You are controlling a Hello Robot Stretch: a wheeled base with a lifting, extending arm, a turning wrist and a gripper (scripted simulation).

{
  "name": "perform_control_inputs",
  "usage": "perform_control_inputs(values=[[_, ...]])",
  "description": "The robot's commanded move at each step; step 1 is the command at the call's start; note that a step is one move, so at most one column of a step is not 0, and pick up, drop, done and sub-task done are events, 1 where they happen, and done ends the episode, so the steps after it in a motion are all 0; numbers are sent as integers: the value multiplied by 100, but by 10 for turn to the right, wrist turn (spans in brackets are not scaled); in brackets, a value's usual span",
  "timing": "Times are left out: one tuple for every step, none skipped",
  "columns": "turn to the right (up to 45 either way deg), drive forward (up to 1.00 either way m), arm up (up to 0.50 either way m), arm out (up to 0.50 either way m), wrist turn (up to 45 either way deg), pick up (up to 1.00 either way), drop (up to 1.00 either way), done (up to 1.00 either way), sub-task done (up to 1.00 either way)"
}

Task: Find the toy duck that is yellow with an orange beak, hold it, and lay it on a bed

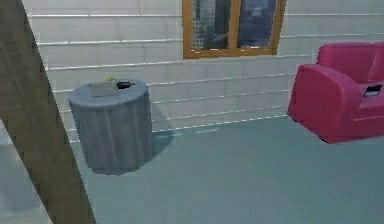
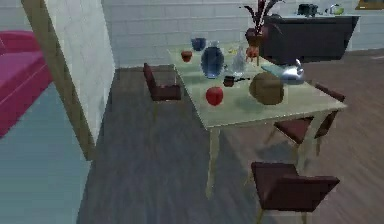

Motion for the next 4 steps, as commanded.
perform_control_inputs(values=[[150, 0, 0, 0, 0, 0, 0, 0, 0], [0, 100, 0, 0, 0, 0, 0, 0, 0], [90, 0, 0, 0, 0, 0, 0, 0, 0], [0, 20, 0, 0, 0, 0, 0, 0, 0]])
